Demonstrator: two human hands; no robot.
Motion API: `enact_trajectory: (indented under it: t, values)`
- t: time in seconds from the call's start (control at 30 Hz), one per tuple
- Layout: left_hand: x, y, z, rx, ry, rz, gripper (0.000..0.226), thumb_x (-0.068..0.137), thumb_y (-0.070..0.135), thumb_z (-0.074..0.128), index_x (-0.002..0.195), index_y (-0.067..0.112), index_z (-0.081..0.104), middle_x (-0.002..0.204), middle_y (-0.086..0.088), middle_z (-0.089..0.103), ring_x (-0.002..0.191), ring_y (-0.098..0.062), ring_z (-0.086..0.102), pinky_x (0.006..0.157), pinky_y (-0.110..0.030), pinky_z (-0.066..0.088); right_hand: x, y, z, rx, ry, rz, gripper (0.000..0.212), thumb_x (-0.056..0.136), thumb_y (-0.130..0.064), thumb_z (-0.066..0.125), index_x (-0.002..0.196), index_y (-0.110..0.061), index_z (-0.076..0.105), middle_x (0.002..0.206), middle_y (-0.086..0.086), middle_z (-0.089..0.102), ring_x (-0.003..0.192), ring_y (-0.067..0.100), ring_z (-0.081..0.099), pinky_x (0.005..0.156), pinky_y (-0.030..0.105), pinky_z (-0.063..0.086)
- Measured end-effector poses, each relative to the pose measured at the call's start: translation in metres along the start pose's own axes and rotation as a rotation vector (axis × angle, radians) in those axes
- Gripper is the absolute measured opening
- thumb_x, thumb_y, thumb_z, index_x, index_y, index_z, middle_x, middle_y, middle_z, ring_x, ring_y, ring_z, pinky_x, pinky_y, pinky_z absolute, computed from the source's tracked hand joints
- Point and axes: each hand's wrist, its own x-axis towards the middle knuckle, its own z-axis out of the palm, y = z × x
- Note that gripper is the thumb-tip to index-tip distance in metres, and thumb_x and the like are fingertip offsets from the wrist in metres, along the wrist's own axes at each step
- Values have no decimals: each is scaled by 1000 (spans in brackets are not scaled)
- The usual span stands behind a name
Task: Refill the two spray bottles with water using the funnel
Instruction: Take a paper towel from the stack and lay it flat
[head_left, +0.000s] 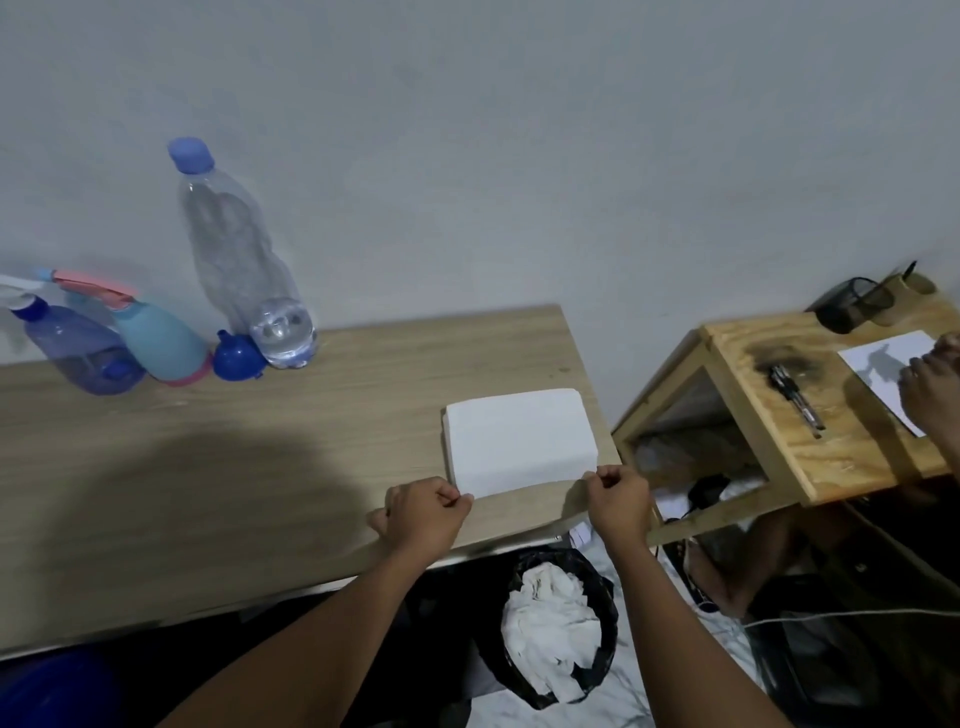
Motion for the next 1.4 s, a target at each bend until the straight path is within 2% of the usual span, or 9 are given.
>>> enact_trajectory:
  t: [0.17, 0.27, 0.33, 0.53, 0.77, 0.97, 1.1, 1.2, 1.4]
  values:
    - [-6, 0, -8, -168, 25, -21, 27, 69, 58, 75, 64, 32, 68, 66, 21, 67, 74, 1, 62, 75, -27, 36, -8, 0, -8, 101, -4, -29, 11, 86, -11, 67, 76, -8, 64, 72, 2, 65, 71, 20, 60, 63, 29, 45]
    - [-10, 3, -12, -420, -31, -29, 21, 75, 36, 82, 74, 17, 74, 74, 5, 73, 69, -7, 64, 54, -12, 42, -13, -2, -14, 270, -20, -30, 10, 82, -3, 67, 73, -6, 62, 70, 5, 63, 66, 17, 56, 65, 29, 47]
    - [-13, 4, -16, -606, -82, -53, 22, 79, 22, 81, 78, 2, 72, 75, -6, 73, 67, -10, 62, 52, -4, 43, -13, -6, -18, 409, -34, 4, 10, 82, 2, 66, 78, -5, 61, 71, 11, 62, 66, 20, 56, 70, 34, 49]
    - [-14, 10, -25, -988, -274, -117, 14, 84, 4, 73, 78, -1, 62, 71, -16, 63, 71, -24, 60, 71, -34, 53, -10, -24, -26, 576, -166, 11, 22, 91, 8, 56, 104, -9, 57, 81, 11, 64, 74, 24, 63, 75, 42, 58]
    - [-9, 18, -33, -1009, -239, -111, 20, 82, -9, 70, 87, 3, 54, 74, -18, 62, 61, -21, 60, 60, -30, 55, -11, -34, -23, 602, -196, 60, 6, 92, -4, 67, 89, 1, 67, 91, 15, 68, 81, 23, 64, 77, 35, 60]
    - [-6, 14, -36, -1052, -475, -202, 35, 81, -17, 64, 106, 3, 50, 86, -19, 58, 65, -22, 59, 64, -32, 54, -13, -35, -22, 720, -299, 194, 18, 88, 11, 64, 86, -6, 57, 97, 18, 62, 77, 24, 63, 64, 30, 60]
    - [-8, 8, -41, -1014, -638, -184, 48, 82, -19, 55, 123, 7, 55, 78, -12, 55, 63, -19, 53, 64, -32, 49, -14, -33, -26, 618, -433, 257, 19, 92, 9, 56, 101, -6, 66, 102, 17, 60, 84, 26, 56, 66, 34, 54]
    - [-10, 5, -45, -998, -692, -133, 57, 83, -20, 49, 128, 15, 57, 78, -10, 50, 61, -18, 46, 60, -31, 43, -20, -39, -33, 591, -504, 226, 34, 94, 8, 51, 119, -8, 66, 90, 11, 63, 72, 18, 55, 65, 34, 50]
    - [-8, 7, -65, -1054, -517, -68, 21, 94, 13, 62, 114, 7, 66, 108, -11, 73, 81, -21, 69, 62, -30, 54, -37, -56, -46, 625, -747, 127, 51, 91, 16, 43, 126, -16, 62, 64, -6, 61, 69, 11, 61, 68, 32, 54]
